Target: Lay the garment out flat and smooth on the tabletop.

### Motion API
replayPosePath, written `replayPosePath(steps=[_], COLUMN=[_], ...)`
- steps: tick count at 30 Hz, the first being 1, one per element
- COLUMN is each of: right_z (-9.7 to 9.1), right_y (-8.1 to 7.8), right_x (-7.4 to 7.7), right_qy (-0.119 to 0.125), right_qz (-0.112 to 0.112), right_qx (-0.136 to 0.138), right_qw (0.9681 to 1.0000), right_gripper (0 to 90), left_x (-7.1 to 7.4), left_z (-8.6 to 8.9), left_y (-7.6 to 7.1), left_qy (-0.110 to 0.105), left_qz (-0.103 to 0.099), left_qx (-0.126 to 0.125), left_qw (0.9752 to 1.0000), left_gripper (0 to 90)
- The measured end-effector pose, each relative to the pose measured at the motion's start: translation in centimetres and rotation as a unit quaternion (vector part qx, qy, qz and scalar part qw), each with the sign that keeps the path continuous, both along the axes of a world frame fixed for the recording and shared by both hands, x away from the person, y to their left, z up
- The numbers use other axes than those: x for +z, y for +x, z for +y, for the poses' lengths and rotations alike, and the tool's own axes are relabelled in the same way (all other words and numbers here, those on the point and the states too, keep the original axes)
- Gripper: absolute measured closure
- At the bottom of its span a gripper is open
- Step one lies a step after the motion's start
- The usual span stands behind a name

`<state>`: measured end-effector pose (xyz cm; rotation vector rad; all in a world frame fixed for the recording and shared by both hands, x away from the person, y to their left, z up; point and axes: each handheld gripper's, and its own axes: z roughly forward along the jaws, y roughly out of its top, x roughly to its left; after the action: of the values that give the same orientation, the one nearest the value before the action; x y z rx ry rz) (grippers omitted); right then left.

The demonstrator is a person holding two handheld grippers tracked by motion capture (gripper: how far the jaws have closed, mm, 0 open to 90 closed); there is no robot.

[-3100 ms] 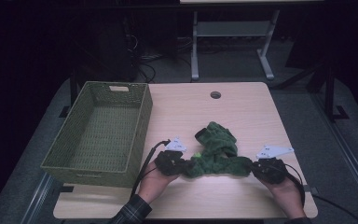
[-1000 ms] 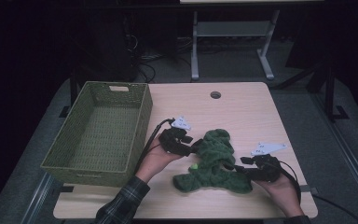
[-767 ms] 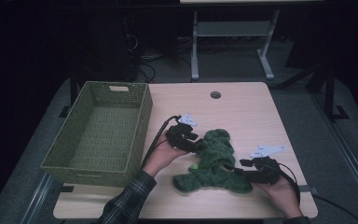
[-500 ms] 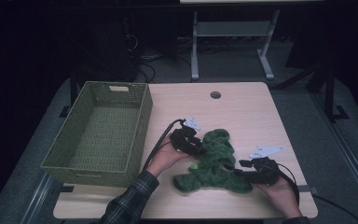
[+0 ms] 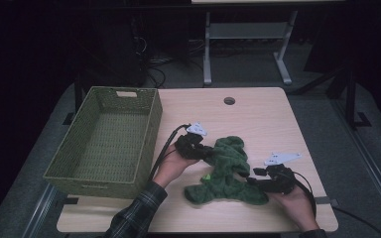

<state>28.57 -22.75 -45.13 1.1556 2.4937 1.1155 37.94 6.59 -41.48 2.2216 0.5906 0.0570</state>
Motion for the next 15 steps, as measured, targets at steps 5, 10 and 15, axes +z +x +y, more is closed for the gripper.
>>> replayPosePath(steps=[5, 10, 15], right_z=[0.6, 0.9, -0.3], right_y=[0.5, 1.3, 1.7], right_x=[-0.3, -0.6, 0.8], right_qy=[0.001, -0.007, -0.005], right_qz=[0.009, 0.016, -0.014], right_qx=[0.001, -0.004, -0.021], right_qw=[1.0000, 0.9998, 0.9997], right_gripper=[50.3, 72.7, 81.7], left_x=[0.0, 0.1, 0.7], left_z=[0.0, 0.0, 0.1], left_y=[-0.1, -0.2, -0.5], left_qy=[-0.002, -0.004, -0.009], left_qz=[-0.001, -0.003, -0.006], left_qx=[0.001, 0.000, -0.001], left_qw=[1.0000, 1.0000, 0.9999], left_gripper=[81.7, 81.8, 81.8])
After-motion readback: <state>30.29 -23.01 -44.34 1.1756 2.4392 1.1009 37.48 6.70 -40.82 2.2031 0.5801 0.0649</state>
